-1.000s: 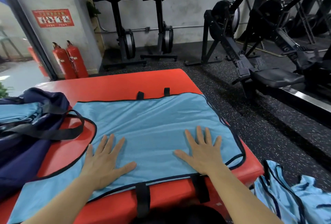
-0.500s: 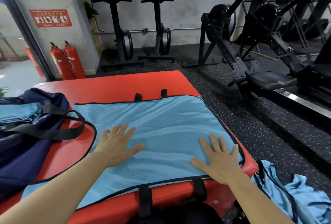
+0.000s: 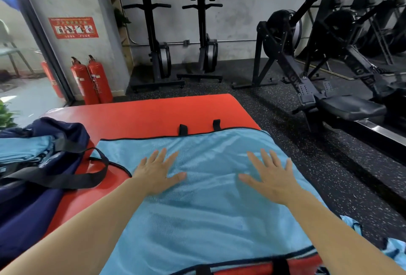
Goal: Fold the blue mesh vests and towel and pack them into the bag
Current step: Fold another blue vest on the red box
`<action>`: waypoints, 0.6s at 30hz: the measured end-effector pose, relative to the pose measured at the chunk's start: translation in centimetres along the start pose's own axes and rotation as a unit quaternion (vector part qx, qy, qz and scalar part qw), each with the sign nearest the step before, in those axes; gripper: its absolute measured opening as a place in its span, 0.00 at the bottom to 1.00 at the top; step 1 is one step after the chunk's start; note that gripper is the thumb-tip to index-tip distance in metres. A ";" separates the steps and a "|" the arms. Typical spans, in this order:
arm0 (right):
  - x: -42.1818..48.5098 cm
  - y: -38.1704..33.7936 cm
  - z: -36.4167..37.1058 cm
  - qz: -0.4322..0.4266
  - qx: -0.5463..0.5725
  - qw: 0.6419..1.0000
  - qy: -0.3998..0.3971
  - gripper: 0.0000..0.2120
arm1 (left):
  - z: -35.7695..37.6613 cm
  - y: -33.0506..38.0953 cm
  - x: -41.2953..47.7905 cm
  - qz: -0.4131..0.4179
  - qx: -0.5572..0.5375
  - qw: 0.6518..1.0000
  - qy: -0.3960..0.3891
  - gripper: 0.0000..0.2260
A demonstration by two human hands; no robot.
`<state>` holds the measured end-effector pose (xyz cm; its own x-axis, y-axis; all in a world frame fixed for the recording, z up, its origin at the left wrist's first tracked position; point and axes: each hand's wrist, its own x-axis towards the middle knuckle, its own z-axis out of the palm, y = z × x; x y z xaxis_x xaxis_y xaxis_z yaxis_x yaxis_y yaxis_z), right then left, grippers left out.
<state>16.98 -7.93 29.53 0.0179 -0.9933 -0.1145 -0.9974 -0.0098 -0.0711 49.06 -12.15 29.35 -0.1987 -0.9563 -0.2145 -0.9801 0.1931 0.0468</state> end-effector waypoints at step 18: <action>17.7 2.7 1.5 0.030 -0.019 0.999 -0.005 0.39 | 0.3 -4.0 8.7 -0.154 -0.015 0.988 -0.010 0.48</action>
<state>14.75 -25.38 25.82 -0.0419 -0.9910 -0.1275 -0.9986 0.0456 -0.0261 51.28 -21.16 26.97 0.1091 -0.9639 -0.2430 -0.9935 -0.1138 0.0052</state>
